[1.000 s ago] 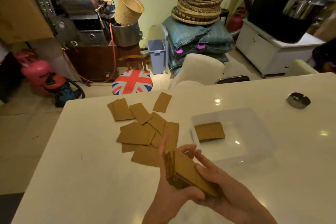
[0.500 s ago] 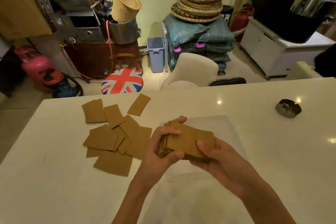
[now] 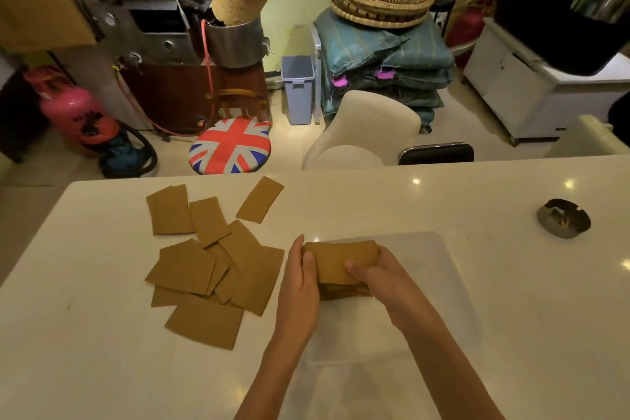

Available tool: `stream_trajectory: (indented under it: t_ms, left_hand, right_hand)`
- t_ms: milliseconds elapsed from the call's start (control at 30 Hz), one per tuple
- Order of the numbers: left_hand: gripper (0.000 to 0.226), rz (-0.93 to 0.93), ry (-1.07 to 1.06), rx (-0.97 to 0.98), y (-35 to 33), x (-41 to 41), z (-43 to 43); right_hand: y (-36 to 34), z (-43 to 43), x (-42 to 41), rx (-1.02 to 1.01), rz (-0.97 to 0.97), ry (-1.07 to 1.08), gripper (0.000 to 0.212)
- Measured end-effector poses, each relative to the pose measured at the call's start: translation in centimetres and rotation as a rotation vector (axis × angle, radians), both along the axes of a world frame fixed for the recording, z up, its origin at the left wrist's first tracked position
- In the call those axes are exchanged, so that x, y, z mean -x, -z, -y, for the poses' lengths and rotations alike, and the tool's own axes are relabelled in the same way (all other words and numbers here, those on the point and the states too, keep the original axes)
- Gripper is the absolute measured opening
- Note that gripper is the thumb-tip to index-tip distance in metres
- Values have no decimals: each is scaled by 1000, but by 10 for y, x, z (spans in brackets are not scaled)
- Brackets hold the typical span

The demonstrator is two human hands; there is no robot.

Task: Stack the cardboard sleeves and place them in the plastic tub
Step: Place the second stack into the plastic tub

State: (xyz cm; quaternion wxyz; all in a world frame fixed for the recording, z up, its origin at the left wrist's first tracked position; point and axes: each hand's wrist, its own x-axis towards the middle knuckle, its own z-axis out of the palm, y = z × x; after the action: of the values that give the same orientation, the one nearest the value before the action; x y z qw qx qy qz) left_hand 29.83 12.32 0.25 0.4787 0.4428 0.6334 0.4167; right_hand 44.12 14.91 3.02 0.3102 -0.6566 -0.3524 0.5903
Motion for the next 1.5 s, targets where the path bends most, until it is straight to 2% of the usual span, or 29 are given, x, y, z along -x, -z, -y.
stream_trajectory:
  t_ms: [333, 467, 533, 633, 700, 767, 833, 900, 967, 1033, 1100, 1200, 1333, 1500]
  left_hand:
    - [36, -1, -5, -20, 4, 2, 1]
    - [39, -34, 35, -27, 5, 2, 1]
    - [48, -29, 45, -22, 8, 2, 0]
    - [69, -89, 76, -25, 9, 4, 1]
    - [81, -139, 137, -52, 8, 7, 2]
    - [90, -242, 231, -70, 7, 11, 1]
    - [99, -438, 321, -75, 5, 12, -2]
    - [106, -695, 399, -48, 1, 11, -5]
    - [111, -873, 441, -5, -2, 7, -7]
    - [107, -990, 435, 5, -4, 1, -6]
    - [96, -1049, 384, 2, -8, -2, -6]
    - [87, -1089, 344, 13, -16, -4, -7]
    - [94, -1109, 349, 47, -17, -6, -9]
    - [97, -1147, 354, 55, -14, -9, -9]
  right_hand:
    - [17, 8, 5, 19, 37, 25, 50]
    - [20, 2, 14, 6, 78, 75, 57]
    - [21, 3, 18, 0, 200, 63, 57]
    - [27, 2, 23, 7, 520, -9, 67]
    - [27, 2, 26, -1, 611, -33, 73]
    - [31, 1, 26, 10, 564, -16, 76]
    - [34, 1, 26, 10, 461, 12, 76]
    - [40, 4, 25, 4, 377, 47, 67]
    - [38, 7, 23, -13, 281, 64, 54]
    - [31, 6, 20, 27, 138, 78, 58]
    - [30, 3, 14, 73, 12, 88, 72]
    - [30, 0, -1, 82, -95, 77, 81]
    - [29, -2, -18, 71, -261, 86, 38]
    - [22, 0, -13, 72, -270, 73, 32]
